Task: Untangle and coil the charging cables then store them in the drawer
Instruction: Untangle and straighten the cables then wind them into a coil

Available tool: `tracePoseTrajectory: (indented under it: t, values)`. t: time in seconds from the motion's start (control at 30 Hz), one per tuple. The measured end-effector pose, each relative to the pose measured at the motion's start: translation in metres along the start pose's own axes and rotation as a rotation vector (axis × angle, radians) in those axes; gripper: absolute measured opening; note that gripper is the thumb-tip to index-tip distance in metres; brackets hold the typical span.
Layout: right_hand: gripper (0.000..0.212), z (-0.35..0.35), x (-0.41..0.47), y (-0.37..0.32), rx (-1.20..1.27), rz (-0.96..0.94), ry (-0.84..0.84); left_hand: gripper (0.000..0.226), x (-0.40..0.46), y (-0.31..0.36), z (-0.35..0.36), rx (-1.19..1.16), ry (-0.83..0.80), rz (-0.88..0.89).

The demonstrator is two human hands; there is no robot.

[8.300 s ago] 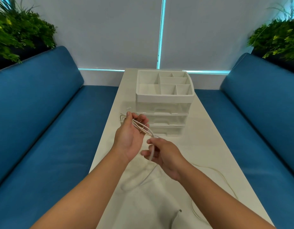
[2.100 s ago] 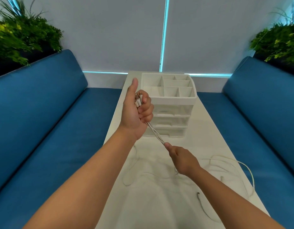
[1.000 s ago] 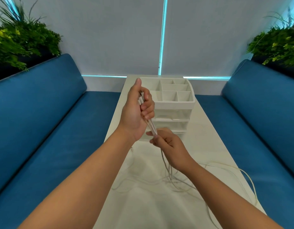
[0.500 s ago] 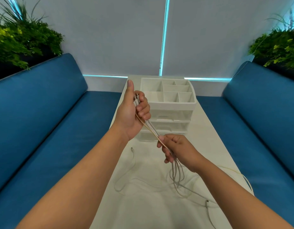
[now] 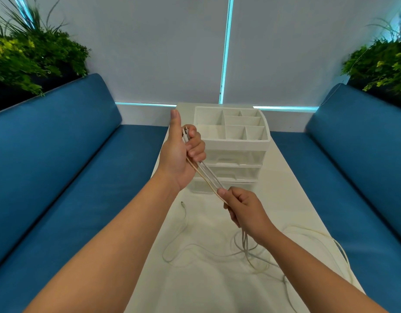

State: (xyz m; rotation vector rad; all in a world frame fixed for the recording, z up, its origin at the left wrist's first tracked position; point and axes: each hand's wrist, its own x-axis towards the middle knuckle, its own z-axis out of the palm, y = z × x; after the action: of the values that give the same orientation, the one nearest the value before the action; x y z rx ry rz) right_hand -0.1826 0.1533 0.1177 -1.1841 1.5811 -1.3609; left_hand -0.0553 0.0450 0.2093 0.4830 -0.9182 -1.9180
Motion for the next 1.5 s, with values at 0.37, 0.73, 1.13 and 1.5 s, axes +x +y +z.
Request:
tracePoseTrajectory:
  t: [0.37,0.73,1.13,1.5]
  values:
    - [0.037,-0.013,-0.012,0.008,0.137,0.088,-0.252,0.060,0.009,0.016,-0.012,-0.144,0.152,0.021]
    - [0.031,-0.012,-0.010,0.010,0.179,0.182,-0.312,0.059,0.015,0.020,-0.018,-0.153,0.192,0.029]
    - [0.034,-0.017,0.000,0.014,-0.059,0.164,-0.058,0.059,0.012,0.020,-0.021,-0.139,0.203,0.040]
    - [0.041,-0.021,-0.003,0.030,-0.159,0.053,-0.108,0.062,0.013,0.031,-0.018,-0.114,0.256,0.117]
